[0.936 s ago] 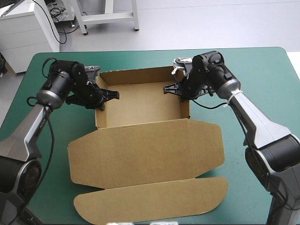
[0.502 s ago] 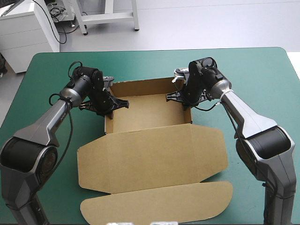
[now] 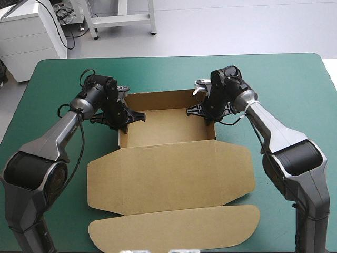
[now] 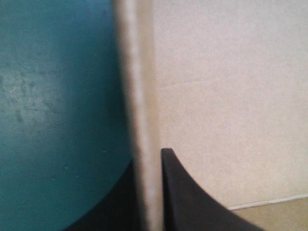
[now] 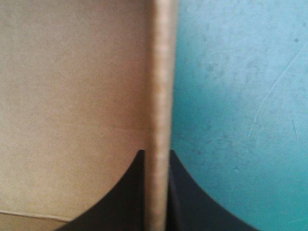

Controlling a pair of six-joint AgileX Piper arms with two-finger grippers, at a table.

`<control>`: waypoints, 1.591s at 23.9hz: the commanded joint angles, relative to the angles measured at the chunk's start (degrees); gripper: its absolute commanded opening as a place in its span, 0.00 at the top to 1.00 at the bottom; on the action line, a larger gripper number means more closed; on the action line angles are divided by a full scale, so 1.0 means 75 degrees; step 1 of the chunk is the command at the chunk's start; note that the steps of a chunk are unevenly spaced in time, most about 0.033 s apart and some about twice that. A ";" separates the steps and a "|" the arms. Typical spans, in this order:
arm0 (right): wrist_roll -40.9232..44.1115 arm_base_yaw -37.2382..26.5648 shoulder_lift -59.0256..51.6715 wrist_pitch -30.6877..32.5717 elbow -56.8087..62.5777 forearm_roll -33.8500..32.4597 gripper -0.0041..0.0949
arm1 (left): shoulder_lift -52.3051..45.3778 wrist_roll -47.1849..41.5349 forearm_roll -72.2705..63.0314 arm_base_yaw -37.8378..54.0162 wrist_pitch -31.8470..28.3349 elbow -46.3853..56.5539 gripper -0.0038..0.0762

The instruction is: Fold the box

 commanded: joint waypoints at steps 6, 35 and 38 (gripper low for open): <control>-0.0136 -0.0052 -0.0434 0.0098 -0.0229 -0.0825 0.51 | -0.0231 0.0361 0.0582 -0.0053 0.0585 -0.0285 0.76; -0.0503 -0.0052 -0.1392 0.0098 -0.1295 -0.0783 0.49 | -0.0946 0.0361 -0.0595 -0.0053 0.0585 -0.1995 0.31; -0.0442 -0.0052 -0.1740 0.0098 -0.1295 -0.0769 0.50 | -0.1393 0.0844 -0.0595 -0.0053 0.0585 -0.2866 0.31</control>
